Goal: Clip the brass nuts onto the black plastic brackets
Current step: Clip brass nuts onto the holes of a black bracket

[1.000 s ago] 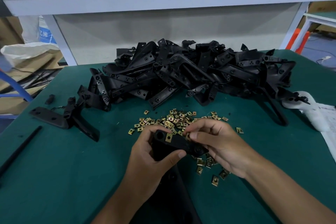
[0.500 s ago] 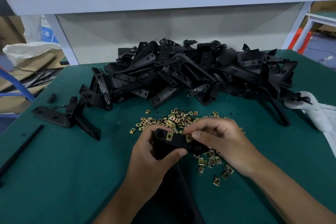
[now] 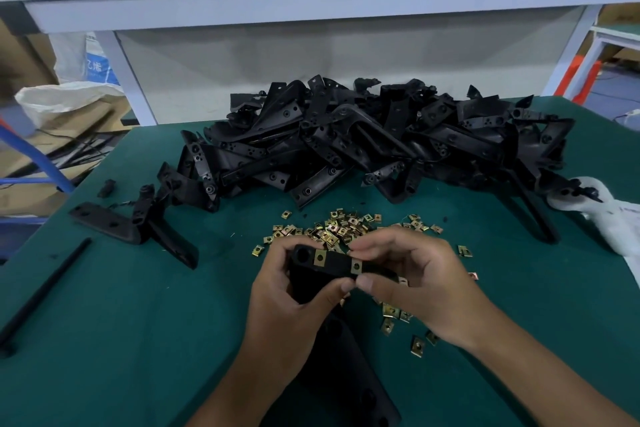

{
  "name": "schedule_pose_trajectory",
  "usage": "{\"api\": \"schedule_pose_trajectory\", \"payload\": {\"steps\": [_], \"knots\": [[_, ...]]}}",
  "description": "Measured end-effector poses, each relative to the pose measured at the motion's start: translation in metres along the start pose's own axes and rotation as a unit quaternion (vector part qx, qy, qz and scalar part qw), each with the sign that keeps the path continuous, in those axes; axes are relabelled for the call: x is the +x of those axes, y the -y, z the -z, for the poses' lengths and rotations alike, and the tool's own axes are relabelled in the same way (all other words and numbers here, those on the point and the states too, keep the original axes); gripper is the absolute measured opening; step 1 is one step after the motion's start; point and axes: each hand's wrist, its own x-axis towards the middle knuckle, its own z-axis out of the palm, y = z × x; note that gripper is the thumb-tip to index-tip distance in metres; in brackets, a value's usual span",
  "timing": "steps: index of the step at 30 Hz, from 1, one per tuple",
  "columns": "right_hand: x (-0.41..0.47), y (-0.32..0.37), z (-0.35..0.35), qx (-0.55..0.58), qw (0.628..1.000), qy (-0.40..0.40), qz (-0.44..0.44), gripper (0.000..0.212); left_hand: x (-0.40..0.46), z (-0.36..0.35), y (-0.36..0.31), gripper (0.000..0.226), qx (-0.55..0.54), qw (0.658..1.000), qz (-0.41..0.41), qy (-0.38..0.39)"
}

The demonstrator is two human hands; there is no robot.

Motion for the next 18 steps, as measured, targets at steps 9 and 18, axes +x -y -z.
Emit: {"api": "schedule_pose_trajectory", "payload": {"steps": [9,18], "knots": [[0.003,0.007,0.011,-0.178,0.978,-0.067,0.083,0.029,-0.001,0.002,-0.015,0.025,-0.02,1.0,0.015,0.018],[-0.041,0.073,0.059,-0.269,0.944,-0.074,0.177,0.026,-0.007,-0.03,-0.07,0.023,0.001,0.994,-0.06,0.095]]}}
